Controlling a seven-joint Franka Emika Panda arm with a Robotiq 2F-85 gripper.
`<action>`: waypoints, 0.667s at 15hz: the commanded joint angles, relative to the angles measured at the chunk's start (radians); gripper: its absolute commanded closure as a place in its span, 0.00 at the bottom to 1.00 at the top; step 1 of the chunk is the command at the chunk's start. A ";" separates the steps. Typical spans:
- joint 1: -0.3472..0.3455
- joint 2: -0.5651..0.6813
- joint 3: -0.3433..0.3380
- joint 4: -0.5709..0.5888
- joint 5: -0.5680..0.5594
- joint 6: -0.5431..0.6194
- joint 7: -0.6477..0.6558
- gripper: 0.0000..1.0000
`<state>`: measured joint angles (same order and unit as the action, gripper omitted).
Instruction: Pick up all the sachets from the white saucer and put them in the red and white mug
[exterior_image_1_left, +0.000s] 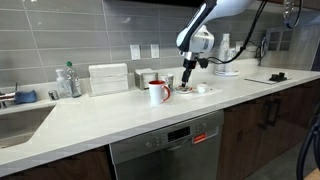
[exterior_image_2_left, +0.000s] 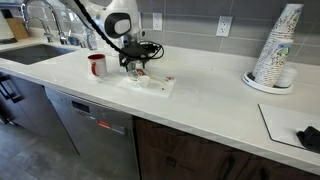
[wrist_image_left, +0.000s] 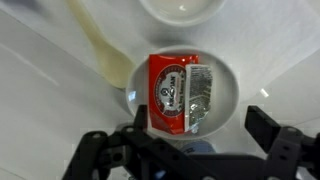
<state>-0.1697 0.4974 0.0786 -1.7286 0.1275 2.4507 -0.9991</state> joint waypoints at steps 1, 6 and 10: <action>-0.040 0.040 0.039 0.008 0.029 0.049 -0.080 0.00; -0.061 0.085 0.057 0.036 0.031 0.056 -0.115 0.00; -0.073 0.113 0.069 0.074 0.034 0.040 -0.126 0.00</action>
<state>-0.2173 0.5738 0.1217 -1.6968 0.1353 2.4960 -1.0817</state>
